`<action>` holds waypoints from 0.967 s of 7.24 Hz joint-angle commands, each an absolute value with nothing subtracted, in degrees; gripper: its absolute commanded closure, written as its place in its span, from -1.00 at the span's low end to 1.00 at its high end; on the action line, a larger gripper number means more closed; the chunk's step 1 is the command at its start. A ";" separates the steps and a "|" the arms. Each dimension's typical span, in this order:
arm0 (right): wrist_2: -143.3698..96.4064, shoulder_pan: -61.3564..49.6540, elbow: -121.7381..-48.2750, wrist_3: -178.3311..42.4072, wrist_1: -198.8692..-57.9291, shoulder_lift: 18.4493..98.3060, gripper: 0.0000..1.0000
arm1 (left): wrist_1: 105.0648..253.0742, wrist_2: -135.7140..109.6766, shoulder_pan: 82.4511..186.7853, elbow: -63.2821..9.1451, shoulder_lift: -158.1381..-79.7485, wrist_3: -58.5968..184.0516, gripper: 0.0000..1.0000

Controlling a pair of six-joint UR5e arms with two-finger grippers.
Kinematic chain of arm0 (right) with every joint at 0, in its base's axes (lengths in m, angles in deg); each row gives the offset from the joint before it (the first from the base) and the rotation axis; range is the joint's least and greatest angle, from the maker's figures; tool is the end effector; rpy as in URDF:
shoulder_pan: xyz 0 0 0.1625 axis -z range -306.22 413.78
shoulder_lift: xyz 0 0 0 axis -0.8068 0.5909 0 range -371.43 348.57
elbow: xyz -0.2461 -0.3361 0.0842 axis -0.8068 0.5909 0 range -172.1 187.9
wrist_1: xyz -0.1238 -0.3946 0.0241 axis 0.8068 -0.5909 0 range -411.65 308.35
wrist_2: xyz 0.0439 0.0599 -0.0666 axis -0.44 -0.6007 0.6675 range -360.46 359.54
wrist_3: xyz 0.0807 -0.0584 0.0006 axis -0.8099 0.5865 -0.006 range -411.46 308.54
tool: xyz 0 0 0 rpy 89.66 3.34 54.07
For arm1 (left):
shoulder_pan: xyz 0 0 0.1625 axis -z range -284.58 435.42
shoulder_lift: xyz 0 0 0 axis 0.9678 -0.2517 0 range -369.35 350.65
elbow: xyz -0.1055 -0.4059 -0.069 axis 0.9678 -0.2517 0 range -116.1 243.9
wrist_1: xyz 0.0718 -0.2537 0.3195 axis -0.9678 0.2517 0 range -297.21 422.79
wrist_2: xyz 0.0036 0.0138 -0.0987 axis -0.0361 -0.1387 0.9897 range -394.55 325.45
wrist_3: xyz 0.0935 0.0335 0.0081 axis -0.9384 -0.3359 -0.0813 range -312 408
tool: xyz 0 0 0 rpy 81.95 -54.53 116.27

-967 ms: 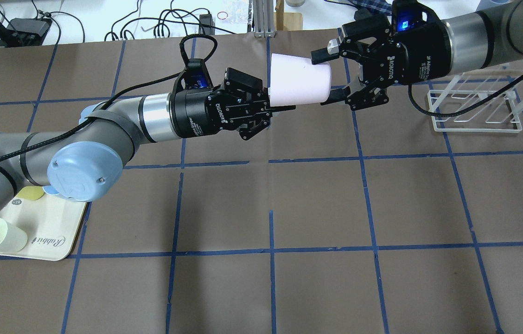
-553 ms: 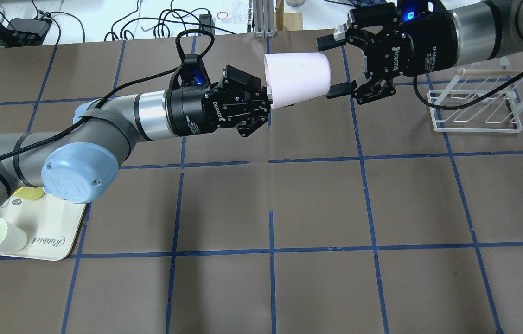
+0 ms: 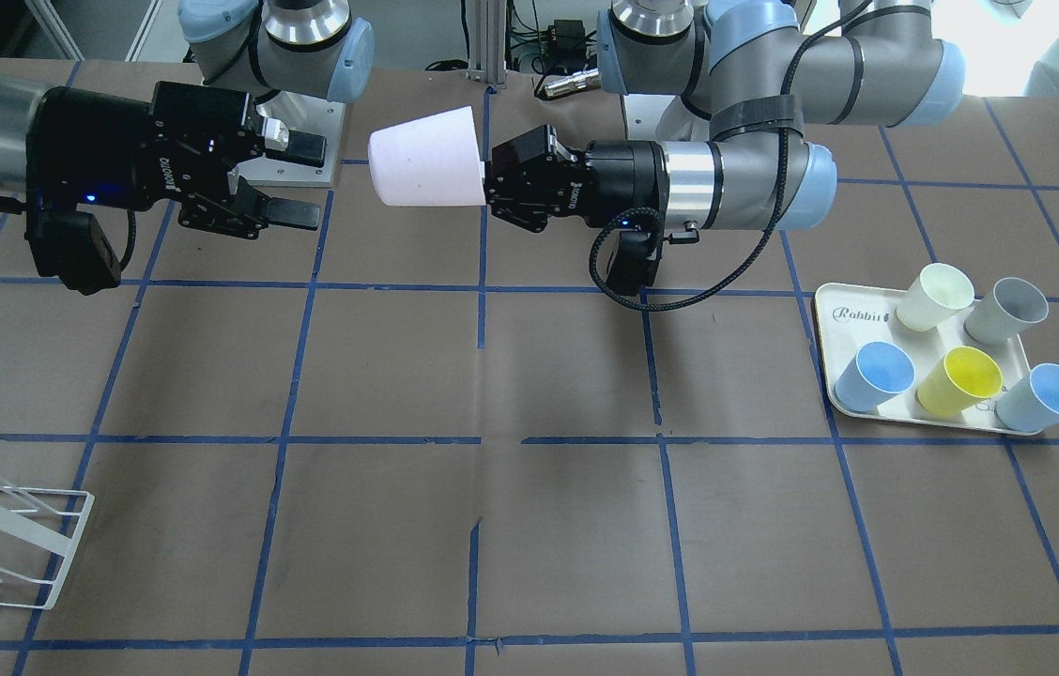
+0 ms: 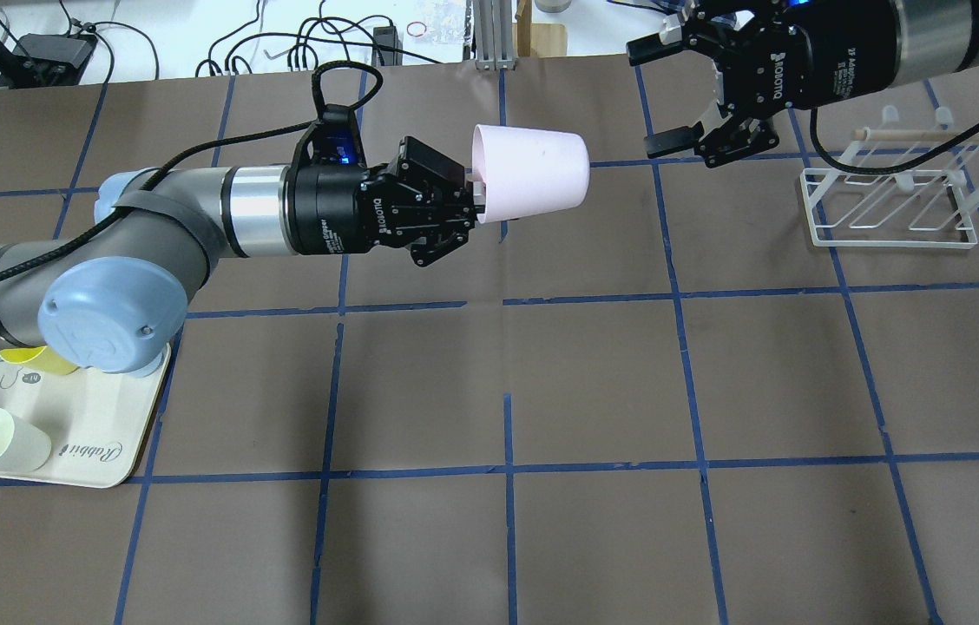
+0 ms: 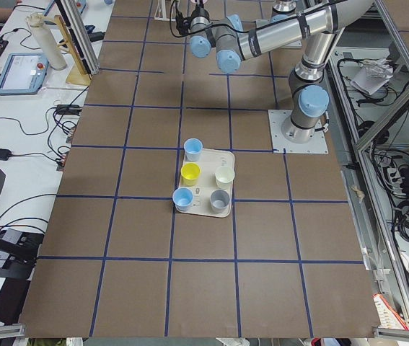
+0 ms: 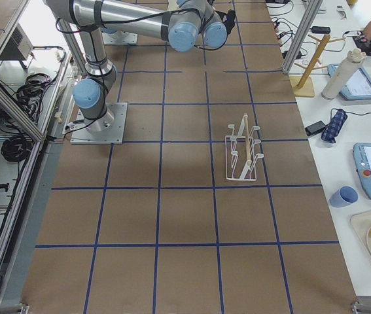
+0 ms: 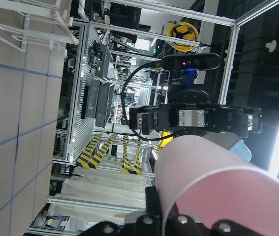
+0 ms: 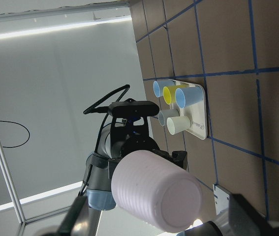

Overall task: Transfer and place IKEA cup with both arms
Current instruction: 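Carry the cup toward the tray with the left gripper while the right arm withdraws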

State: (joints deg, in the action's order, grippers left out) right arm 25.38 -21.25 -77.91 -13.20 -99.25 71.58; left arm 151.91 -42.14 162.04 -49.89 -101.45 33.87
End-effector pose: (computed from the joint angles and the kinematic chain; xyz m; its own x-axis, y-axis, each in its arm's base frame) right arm 0.0907 -0.5242 0.4637 -0.3138 0.1513 -0.9373 -0.0157 0.9863 0.1644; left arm -0.2051 -0.4662 0.3619 -0.1169 -0.1924 0.9743 -0.0258 0.9813 0.1907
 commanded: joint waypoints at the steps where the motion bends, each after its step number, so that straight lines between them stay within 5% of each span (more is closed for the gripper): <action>1: 36.22 -21.01 -78.14 -15.49 -104.36 71.54 -1.00 | 150.78 -59.16 158.05 -49.74 -100.06 34.29 1.00; 7: 68.82 -25.21 -78.85 -39.11 -124.13 71.80 -1.00 | 144.53 -109.65 150.32 -50.27 -95.23 26.86 1.00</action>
